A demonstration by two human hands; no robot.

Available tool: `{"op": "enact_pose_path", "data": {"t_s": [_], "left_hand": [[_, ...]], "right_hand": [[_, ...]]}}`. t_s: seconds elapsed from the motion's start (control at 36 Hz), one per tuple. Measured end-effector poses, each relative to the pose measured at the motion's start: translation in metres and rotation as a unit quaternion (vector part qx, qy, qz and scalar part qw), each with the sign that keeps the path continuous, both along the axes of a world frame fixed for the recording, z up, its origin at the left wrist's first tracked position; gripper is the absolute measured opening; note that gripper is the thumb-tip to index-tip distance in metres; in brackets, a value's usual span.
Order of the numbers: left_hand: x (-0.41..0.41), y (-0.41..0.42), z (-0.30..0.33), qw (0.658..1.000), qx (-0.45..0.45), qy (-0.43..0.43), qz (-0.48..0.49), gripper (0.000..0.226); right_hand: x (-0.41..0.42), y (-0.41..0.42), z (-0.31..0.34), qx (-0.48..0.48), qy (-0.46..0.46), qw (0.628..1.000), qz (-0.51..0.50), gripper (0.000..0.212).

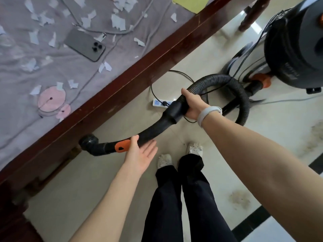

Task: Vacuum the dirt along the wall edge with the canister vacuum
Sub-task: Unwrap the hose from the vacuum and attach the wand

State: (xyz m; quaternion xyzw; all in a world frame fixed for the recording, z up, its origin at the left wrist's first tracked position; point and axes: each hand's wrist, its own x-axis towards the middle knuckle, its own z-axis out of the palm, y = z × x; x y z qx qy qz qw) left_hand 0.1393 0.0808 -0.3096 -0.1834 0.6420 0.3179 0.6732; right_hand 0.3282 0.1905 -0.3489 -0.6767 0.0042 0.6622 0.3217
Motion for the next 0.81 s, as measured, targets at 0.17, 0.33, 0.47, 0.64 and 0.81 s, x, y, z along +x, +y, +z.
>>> {"op": "enact_pose_path", "data": {"t_s": [0.17,0.33,0.47,0.64,0.81], "left_hand": [[-0.007,0.010,-0.002,0.872,0.007,0.195,-0.448,0.017],[0.040,0.079,0.004,0.811,0.225,0.230,-0.489,0.020],[0.094,0.094,-0.015,0.790,0.247,0.103,-0.551,0.047],[0.113,0.079,-0.021,0.811,0.282,0.106,-0.502,0.019],[0.080,0.058,-0.005,0.779,0.289,0.151,-0.536,0.020]], "right_hand": [[-0.012,-0.041,0.001,0.069,-0.033,0.997,0.016,0.044],[-0.029,-0.106,0.007,0.112,-0.092,0.966,0.215,0.034],[-0.024,-0.140,0.020,0.131,-0.125,0.921,0.346,0.055],[0.013,-0.150,0.032,0.123,-0.062,0.919,0.370,0.046],[0.064,-0.094,0.035,0.036,-0.079,0.994,0.070,0.024]]}}
